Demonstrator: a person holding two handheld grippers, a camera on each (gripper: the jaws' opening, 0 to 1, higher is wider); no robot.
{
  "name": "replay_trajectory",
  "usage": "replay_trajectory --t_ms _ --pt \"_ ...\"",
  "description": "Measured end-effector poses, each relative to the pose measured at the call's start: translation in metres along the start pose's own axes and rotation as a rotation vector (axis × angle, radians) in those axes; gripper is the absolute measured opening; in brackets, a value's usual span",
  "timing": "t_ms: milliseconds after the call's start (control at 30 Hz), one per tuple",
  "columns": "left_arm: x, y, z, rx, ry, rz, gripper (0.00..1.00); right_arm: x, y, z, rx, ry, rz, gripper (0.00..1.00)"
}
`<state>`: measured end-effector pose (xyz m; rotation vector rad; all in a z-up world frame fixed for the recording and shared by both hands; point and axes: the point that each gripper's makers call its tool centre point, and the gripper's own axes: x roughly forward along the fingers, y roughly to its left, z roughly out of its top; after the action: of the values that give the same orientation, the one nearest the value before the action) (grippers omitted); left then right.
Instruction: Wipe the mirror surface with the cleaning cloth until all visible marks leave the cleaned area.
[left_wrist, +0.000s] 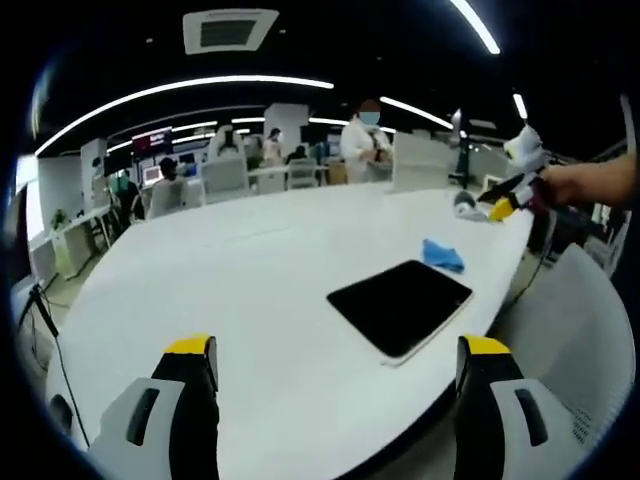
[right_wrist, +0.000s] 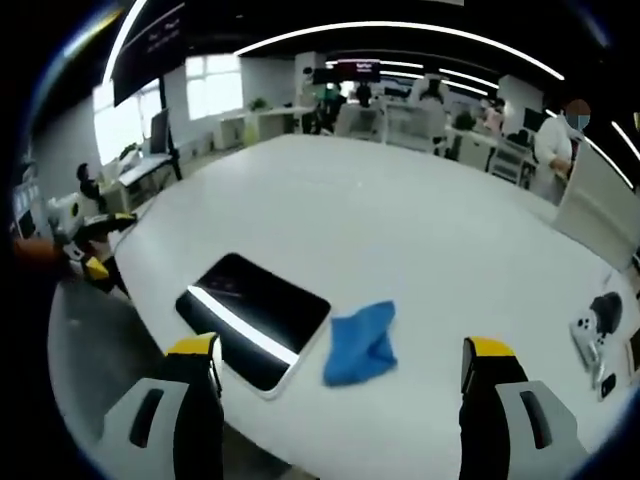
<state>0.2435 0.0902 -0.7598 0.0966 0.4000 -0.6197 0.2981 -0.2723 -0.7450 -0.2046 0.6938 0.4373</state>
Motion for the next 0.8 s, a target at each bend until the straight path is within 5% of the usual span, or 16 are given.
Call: replay_trajectory --t_ms 300,400,500,800 --pt "0.011 0.003 -0.015 -0.028 0.019 0.030 0.99 0.016 0.000 0.009 -0.008 0.006 0.015 1.00" --pt "0.009 0.006 -0.026 -0.022 0.055 0.029 0.99 0.021 -0.004 0.009 -0.025 0.016 0.002 0.86" --pt "0.009 0.012 -0.024 -0.070 0.042 0.047 0.99 0.028 -0.005 0.016 0.046 -0.027 0.014 0.90" --pt "0.010 0.008 -0.029 -0.059 0.062 0.039 0.99 0.067 -0.014 -0.009 0.074 0.014 0.022 0.74"
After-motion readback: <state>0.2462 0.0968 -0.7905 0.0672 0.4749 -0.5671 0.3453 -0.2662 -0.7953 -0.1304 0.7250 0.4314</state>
